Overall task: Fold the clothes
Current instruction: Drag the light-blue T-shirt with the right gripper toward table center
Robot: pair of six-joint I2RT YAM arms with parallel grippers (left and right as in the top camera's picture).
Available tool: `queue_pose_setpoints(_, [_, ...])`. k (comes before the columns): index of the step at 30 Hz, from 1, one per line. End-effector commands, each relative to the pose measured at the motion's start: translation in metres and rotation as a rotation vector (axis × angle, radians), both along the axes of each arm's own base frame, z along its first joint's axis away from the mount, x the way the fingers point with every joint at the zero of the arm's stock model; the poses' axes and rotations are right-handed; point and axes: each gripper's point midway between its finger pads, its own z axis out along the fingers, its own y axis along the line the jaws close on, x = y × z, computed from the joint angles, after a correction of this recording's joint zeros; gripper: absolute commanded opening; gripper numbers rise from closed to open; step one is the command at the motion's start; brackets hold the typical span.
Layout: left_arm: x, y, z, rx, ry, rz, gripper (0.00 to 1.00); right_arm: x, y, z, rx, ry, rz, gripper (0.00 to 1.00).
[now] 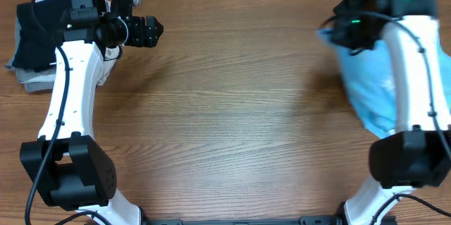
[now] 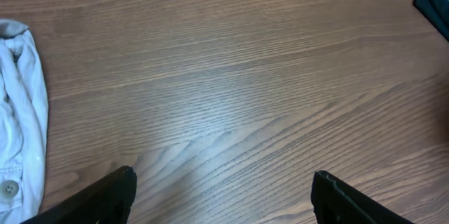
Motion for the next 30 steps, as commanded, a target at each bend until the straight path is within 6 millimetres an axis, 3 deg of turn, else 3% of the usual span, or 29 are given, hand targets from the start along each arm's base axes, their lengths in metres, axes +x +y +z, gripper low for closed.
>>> queue_pose_setpoints(1, [0.005,0.019,0.007,-0.022,-0.005,0.066,0.82,-0.01,0.078,0.011,0.094,-0.023,0.17,0.04])
queue_pose_setpoints(5, [0.005,0.05,0.007,-0.041,0.005,0.152,0.83,-0.024,0.157,0.013,0.123,-0.054,0.311,0.04])
queue_pose_setpoints(11, [-0.001,0.097,0.006,-0.042,0.009,0.251,0.84,-0.065,0.271,0.006,0.169,-0.092,0.547,0.04])
queue_pose_setpoints(16, [-0.009,0.122,0.003,-0.045,0.028,0.307,0.86,-0.107,0.343,-0.003,0.205,-0.111,0.691,0.04])
queue_pose_setpoints(22, [-0.015,0.13,0.0,-0.048,0.049,0.324,0.87,-0.138,0.382,0.003,0.247,-0.146,0.773,0.04])
queue_pose_setpoints(30, [-0.015,0.13,0.0,-0.046,0.048,0.321,0.87,-0.142,0.387,0.004,0.251,-0.152,0.786,0.04])
